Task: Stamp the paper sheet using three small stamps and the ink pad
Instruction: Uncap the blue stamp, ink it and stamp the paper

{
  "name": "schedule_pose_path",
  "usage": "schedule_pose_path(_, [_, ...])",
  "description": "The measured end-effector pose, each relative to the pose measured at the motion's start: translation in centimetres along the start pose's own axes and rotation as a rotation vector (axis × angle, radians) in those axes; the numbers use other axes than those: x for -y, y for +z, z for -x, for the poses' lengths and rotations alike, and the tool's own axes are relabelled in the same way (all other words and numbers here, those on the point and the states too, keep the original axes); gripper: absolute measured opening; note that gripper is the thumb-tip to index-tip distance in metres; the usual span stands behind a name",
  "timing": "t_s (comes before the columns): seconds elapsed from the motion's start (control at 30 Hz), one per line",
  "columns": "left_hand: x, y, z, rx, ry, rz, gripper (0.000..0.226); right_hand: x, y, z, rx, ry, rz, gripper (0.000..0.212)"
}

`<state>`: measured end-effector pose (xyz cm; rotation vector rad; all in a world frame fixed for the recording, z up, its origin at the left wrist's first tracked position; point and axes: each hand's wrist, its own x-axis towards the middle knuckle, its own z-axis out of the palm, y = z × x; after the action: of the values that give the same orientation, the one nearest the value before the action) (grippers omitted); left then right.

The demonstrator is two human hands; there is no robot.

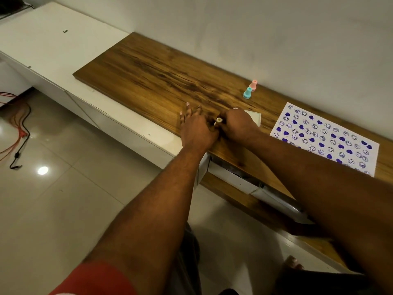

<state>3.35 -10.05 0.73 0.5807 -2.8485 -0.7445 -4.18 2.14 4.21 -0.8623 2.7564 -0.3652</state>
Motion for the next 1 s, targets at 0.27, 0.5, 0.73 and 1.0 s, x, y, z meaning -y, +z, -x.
schedule_pose_path(0.27, [0.2,0.7,-0.3,-0.082,-0.047,0.022,0.043,-4.4,-2.6,-1.3,-0.384,0.055,-0.062,0.039])
schedule_pose_path(0.5, [0.1,1.2,-0.6,-0.141,-0.067,0.023,0.044,-6.8,-3.8,-4.5,-0.292,0.236,0.105,0.050])
schedule_pose_path(0.73, [0.2,1.8,-1.0,-0.198,-0.105,0.031,0.042,-7.1,-3.4,-6.2,-0.245,0.208,0.111,0.049])
schedule_pose_path(1.0, [0.5,1.7,-1.1,-0.228,-0.153,0.062,0.049,-5.5,-2.6,-6.6,-0.188,0.110,0.036,0.036])
